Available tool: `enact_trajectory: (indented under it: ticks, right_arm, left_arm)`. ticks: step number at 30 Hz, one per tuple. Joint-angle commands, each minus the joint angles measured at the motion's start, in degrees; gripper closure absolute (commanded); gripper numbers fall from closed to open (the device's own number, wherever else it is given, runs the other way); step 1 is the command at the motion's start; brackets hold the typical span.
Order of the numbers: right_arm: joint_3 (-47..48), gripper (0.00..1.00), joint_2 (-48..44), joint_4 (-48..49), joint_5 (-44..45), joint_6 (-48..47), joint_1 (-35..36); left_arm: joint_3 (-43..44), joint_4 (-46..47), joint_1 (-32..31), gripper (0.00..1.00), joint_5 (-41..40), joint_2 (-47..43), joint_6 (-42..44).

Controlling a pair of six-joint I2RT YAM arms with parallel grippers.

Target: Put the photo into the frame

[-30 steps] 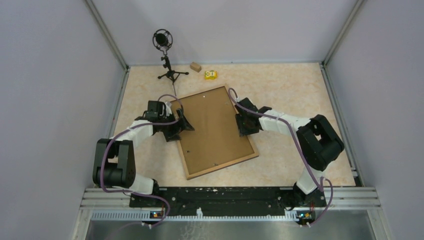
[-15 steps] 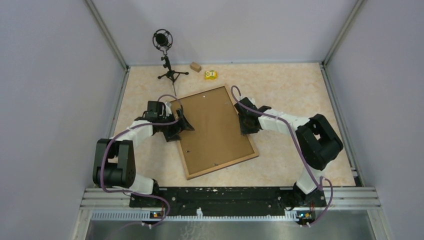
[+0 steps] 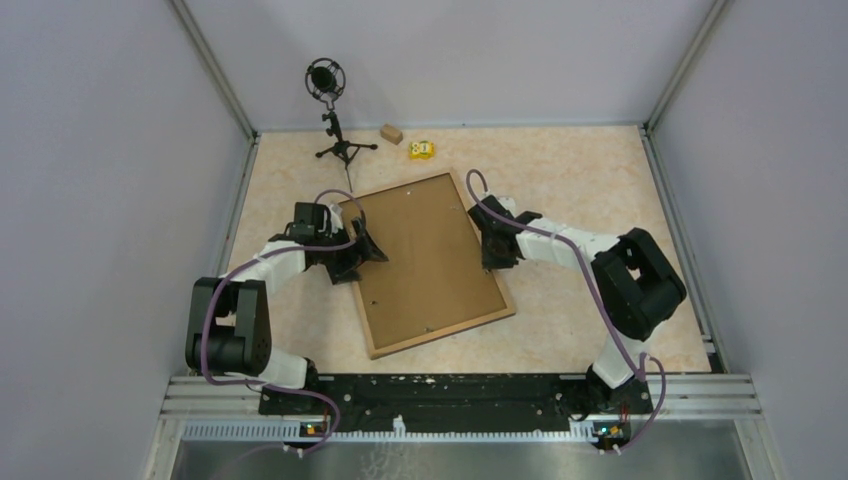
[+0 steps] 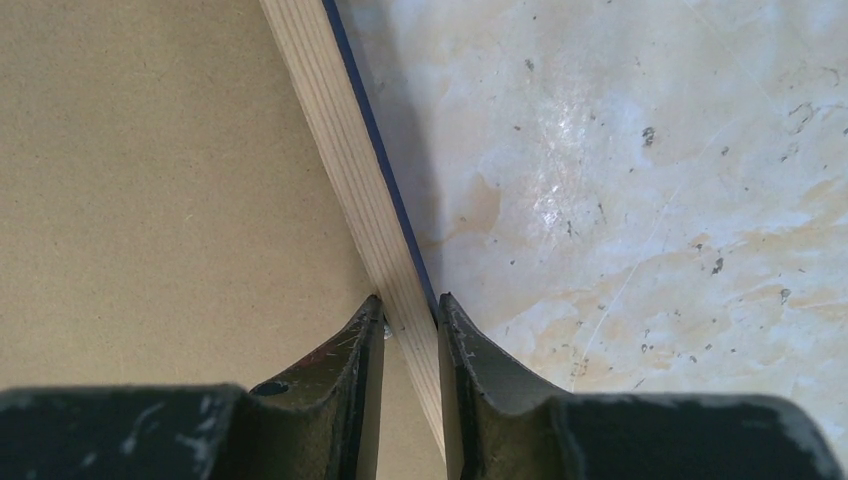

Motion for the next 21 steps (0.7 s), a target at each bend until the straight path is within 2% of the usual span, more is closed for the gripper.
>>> enact_trajectory:
  ticks: [1,3,5,13,18,21]
  right_arm:
    - [2.16,0.93,-2.36,-3.05,-1.0,-1.28,1.2]
    - [4.27,0.7,-2.85,-3.47,0.07,-4.53,1.19]
    - [7.03,0.52,-2.85,-4.41,2.61,-6.09,1.15]
    - [18.07,0.02,3.85,3.27,7.7,-8.75,0.72]
    - [26.06,0.01,9.58,9.0,8.97,-7.92,-0.81]
    - [27.71,0.01,10.83,12.82,4.42,-8.84,-2.93]
  left_arm:
    - [-0.82,0.82,0.56,0.03,-0.53,-1.05,1.03]
    - [-0.75,0.84,0.6,0.03,-0.96,-1.45,1.25]
    - [-0.75,0.67,0.65,0.03,-1.79,-1.97,1.46]
    - [-0.45,0.49,0.91,0.03,-2.67,-2.05,2.06]
    - [1.0,-1.09,0.96,0.02,-1.88,-2.0,5.33]
    - [1.52,-1.07,1.03,0.01,-0.61,-2.66,6.98]
